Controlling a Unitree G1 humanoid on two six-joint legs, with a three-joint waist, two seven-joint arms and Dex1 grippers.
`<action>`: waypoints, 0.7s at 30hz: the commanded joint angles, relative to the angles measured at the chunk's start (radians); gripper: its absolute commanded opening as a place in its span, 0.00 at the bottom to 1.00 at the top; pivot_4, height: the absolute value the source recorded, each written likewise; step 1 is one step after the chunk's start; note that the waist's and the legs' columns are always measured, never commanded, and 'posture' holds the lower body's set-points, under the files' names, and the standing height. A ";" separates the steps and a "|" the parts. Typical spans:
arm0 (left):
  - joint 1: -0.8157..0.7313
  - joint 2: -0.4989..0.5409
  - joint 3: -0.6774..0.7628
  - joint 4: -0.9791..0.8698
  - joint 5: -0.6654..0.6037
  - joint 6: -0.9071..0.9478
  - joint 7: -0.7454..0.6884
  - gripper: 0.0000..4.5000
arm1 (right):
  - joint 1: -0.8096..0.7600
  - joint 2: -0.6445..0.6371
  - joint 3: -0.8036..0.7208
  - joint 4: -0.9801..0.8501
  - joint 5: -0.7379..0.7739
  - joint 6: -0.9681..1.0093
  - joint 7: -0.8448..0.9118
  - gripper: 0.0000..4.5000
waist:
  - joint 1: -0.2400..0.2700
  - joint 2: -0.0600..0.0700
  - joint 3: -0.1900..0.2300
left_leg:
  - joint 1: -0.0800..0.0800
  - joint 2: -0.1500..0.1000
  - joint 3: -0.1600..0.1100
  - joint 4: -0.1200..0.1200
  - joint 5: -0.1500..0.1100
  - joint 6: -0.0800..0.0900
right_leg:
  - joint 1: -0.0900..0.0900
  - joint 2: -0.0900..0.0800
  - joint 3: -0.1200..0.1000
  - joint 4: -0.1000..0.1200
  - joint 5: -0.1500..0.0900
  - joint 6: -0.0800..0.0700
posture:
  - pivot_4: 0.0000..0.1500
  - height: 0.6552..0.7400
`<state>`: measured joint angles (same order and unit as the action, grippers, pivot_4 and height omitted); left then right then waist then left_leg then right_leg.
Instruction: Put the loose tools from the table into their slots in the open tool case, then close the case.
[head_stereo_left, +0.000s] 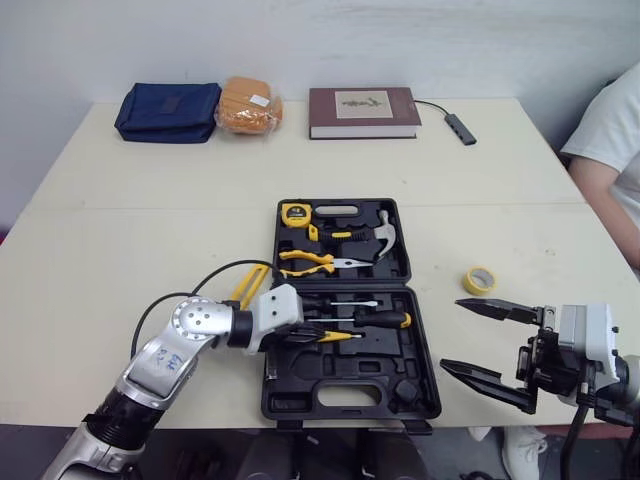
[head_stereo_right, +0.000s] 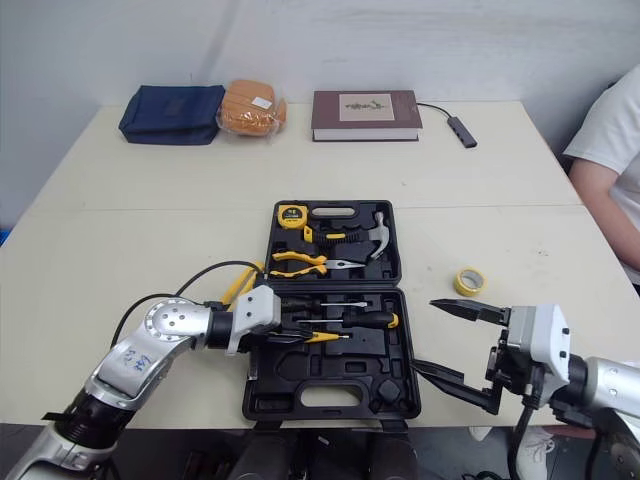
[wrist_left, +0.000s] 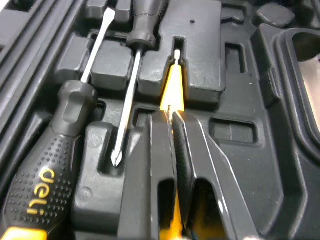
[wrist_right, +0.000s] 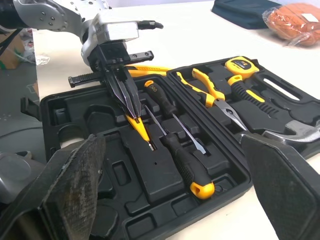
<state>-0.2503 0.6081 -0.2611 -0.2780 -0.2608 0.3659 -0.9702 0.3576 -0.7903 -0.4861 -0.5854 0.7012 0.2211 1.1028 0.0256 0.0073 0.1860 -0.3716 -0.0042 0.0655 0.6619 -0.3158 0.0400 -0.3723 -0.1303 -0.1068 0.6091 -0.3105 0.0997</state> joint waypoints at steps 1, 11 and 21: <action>0.038 0.027 0.151 -0.021 -0.102 -0.119 -0.070 0.02 | 0.024 -0.020 -0.131 0.066 -0.001 -0.050 0.066 1.00 | 0.000 -0.002 0.001 | -0.001 0.000 0.000 0.000 0.000 0.000 | -0.001 0.000 0.000 0.000 0.000 0.000 | 1.00 1.00; 0.250 0.171 0.583 0.033 -0.181 -0.172 -0.055 0.73 | -0.006 -0.052 -0.337 0.573 -0.166 -0.414 0.218 1.00 | -0.004 -0.001 0.002 | -0.001 0.000 0.000 -0.001 -0.001 0.001 | -0.001 0.000 0.000 -0.003 0.000 0.000 | 1.00 1.00; 0.399 0.325 1.022 0.571 -0.114 -0.364 0.019 0.98 | -0.128 -0.168 -0.436 1.326 -0.271 -0.819 0.106 1.00 | -0.006 0.001 0.004 | 0.000 0.000 0.003 -0.007 -0.003 0.003 | -0.002 0.000 0.000 -0.006 0.000 0.000 | 1.00 1.00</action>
<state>0.1401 0.9143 0.6832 0.2362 -0.3813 0.0483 -0.9701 0.2443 -0.9218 -0.8597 0.6255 0.4204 -0.5462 1.2722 0.0199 0.0082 0.1904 -0.3712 -0.0045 0.0686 0.6532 -0.3175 0.0405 -0.3749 -0.1310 -0.1069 0.6009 -0.3107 0.0994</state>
